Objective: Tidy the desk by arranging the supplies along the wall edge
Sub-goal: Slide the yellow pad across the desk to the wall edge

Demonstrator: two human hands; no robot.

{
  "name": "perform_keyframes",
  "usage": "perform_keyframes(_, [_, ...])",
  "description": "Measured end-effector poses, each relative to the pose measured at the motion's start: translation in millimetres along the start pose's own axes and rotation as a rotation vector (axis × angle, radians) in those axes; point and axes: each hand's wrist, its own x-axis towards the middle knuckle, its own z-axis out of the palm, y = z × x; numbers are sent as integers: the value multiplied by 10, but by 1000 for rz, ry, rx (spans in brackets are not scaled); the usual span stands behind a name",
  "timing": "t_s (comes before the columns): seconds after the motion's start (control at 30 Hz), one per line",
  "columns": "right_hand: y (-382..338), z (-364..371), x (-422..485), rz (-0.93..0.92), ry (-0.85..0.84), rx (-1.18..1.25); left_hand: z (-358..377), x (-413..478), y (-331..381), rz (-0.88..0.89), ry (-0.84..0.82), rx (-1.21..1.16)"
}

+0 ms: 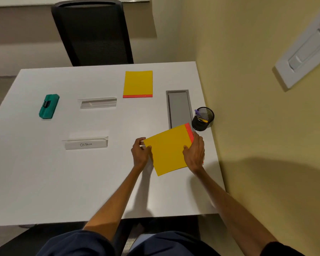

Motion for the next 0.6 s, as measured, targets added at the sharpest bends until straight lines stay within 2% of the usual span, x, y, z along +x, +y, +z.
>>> perform_keyframes(0.2, [260,-166,95,88,-81,-172,410,0,178,139,-101,127])
perform_keyframes(0.33, [469,-288,158,68,-114,-240,615,38,201,185,-245,200])
perform_keyframes(0.43, [592,-336,190,45,-131,-285,748,74,171,238,-374,345])
perform_keyframes(0.53, [666,-328,232,14,-153,-321,880,103,159,224,-461,491])
perform_keyframes(0.6, [700,-330,270,11,-171,-343,951,105,150,129,-514,515])
